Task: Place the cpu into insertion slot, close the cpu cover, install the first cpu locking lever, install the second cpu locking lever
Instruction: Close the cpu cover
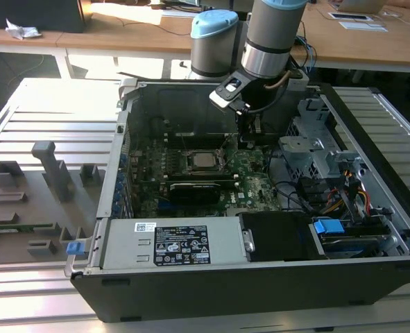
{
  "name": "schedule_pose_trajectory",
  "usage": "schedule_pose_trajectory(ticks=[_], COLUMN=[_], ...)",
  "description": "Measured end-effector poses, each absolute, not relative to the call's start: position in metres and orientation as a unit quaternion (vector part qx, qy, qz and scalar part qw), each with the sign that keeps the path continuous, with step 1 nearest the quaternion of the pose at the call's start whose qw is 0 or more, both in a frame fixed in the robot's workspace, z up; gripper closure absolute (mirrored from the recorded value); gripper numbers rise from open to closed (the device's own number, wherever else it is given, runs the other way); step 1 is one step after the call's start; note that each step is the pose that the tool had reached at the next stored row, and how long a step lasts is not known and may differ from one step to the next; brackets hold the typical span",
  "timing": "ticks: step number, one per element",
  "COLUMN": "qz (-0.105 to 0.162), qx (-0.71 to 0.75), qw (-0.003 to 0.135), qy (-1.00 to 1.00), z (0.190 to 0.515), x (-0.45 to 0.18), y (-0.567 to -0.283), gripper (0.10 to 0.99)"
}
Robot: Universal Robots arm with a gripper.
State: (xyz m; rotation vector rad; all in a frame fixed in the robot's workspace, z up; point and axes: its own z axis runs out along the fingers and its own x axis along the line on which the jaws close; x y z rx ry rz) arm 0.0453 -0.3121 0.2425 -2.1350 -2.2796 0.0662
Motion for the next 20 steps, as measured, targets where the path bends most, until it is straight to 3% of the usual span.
schedule_pose_trajectory(ticks=[20], qz=[0.021], qx=[-0.683], qw=[0.009], qy=[-0.73], z=[0.242], x=[0.025], y=[-0.312], gripper=[0.98])
